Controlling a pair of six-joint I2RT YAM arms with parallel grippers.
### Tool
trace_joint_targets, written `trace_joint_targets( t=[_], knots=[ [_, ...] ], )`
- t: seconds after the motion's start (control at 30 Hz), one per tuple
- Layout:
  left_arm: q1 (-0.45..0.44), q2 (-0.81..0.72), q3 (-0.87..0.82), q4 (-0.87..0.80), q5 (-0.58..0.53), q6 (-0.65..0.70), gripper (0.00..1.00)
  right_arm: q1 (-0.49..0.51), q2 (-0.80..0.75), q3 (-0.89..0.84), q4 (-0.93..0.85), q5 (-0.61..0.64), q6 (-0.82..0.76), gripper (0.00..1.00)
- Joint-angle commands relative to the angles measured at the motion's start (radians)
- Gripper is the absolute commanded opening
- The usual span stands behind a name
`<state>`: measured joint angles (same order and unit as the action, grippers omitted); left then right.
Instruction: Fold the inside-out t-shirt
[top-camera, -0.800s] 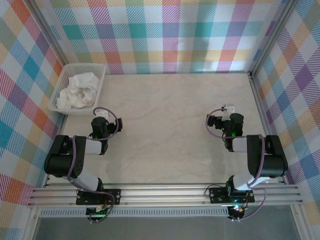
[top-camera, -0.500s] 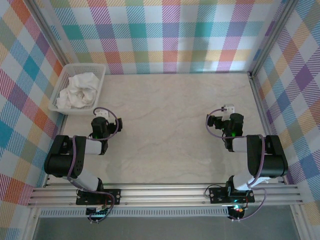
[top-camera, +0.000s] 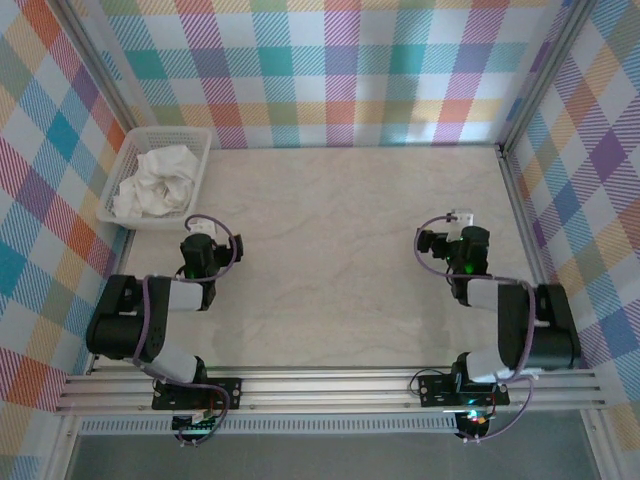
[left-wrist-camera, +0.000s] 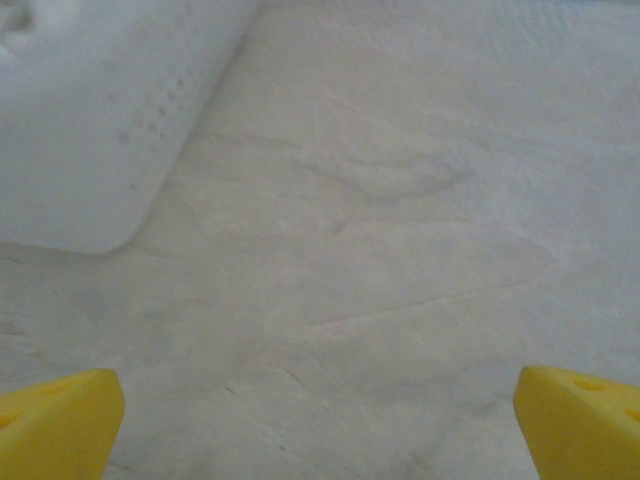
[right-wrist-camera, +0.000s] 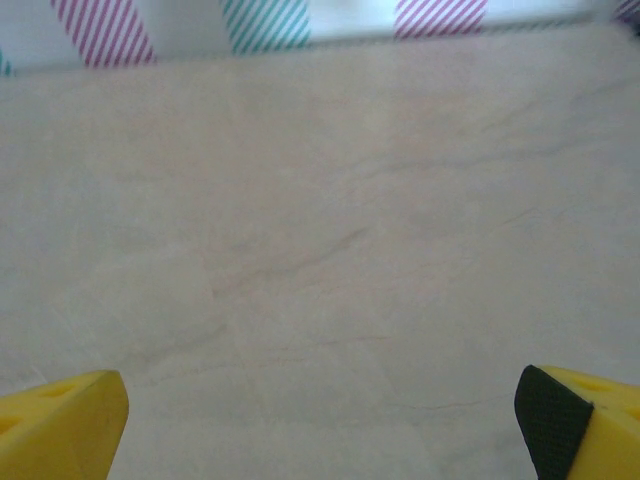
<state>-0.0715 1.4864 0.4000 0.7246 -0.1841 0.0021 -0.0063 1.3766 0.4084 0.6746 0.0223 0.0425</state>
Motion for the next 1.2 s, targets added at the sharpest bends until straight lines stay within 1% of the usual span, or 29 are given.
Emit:
trace_joint_targets(
  t=[0.0,0.03,0.07,0.1,0.13,0.17,0.23,0.27,0.3,0.33,0.43,0.5,0.57,0.67,0.73,0.77,0.87,0.9,0.93,0.97,1.03,1.17],
  knots=[
    [-0.007,-0.246,0.037,-0.214,-0.107,-0.070,1.00,-0.002,-0.222,0.045,-0.232,0.105,0.150,1.00],
    [-0.007,-0.346,0.068,-0.304,-0.113,-0.099,1.00,-0.001,-0.282,0.102,-0.395,0.118,0.233,1.00],
    [-0.007,-0.408,0.107,-0.404,-0.135,-0.143,1.00,-0.003,-0.313,0.167,-0.548,0.120,0.321,1.00],
    [-0.003,-0.455,0.177,-0.517,-0.176,-0.205,1.00,-0.003,-0.327,0.242,-0.701,0.092,0.421,1.00],
    [0.003,-0.465,0.256,-0.624,-0.216,-0.258,1.00,0.001,-0.319,0.302,-0.810,0.015,0.494,1.00],
    [0.011,-0.449,0.354,-0.704,-0.244,-0.294,1.00,0.010,-0.303,0.336,-0.856,-0.079,0.545,1.00],
    [0.050,-0.326,0.587,-0.936,-0.261,-0.350,1.00,0.069,-0.244,0.376,-0.869,-0.280,0.594,1.00],
    [0.074,-0.266,0.686,-1.041,-0.257,-0.372,1.00,0.102,-0.214,0.404,-0.897,-0.331,0.597,1.00],
    [0.109,-0.172,0.807,-1.142,-0.240,-0.407,1.00,0.142,-0.179,0.441,-0.933,-0.359,0.590,1.00],
    [0.147,-0.089,0.903,-1.219,-0.202,-0.446,1.00,0.174,-0.145,0.480,-0.986,-0.379,0.578,1.00],
    [0.255,0.133,1.141,-1.326,-0.060,-0.529,1.00,0.236,-0.082,0.570,-1.097,-0.421,0.538,1.00],
    [0.288,0.281,1.290,-1.370,0.006,-0.527,1.00,0.256,-0.070,0.599,-1.130,-0.441,0.520,1.00],
    [0.300,0.440,1.471,-1.436,0.064,-0.473,1.00,0.262,-0.070,0.606,-1.141,-0.453,0.517,1.00],
    [0.299,0.694,1.757,-1.537,0.185,-0.384,1.00,0.270,-0.073,0.600,-1.156,-0.475,0.528,1.00],
    [0.300,0.834,1.908,-1.593,0.222,-0.369,1.00,0.275,-0.073,0.598,-1.175,-0.479,0.531,1.00],
    [0.300,0.886,1.947,-1.593,0.228,-0.374,1.00,0.276,-0.076,0.594,-1.182,-0.477,0.534,1.00],
    [0.301,0.960,1.959,-1.498,0.268,-0.381,0.99,0.278,-0.083,0.591,-1.184,-0.473,0.544,1.00],
    [0.301,0.969,1.962,-1.473,0.290,-0.380,0.77,0.278,-0.084,0.592,-1.186,-0.474,0.548,1.00],
    [0.302,0.966,1.970,-1.459,0.308,-0.382,0.25,0.277,-0.085,0.597,-1.188,-0.475,0.550,1.00],
    [0.302,0.946,1.978,-1.453,0.322,-0.385,0.00,0.277,-0.085,0.605,-1.193,-0.475,0.550,1.00],
    [0.297,0.875,1.975,-1.428,0.359,-0.403,0.00,0.277,-0.087,0.619,-1.198,-0.468,0.552,1.00],
    [0.242,0.638,2.007,-1.423,0.334,-0.397,0.00,0.280,-0.104,0.654,-1.196,-0.451,0.547,1.00]
  ],
)
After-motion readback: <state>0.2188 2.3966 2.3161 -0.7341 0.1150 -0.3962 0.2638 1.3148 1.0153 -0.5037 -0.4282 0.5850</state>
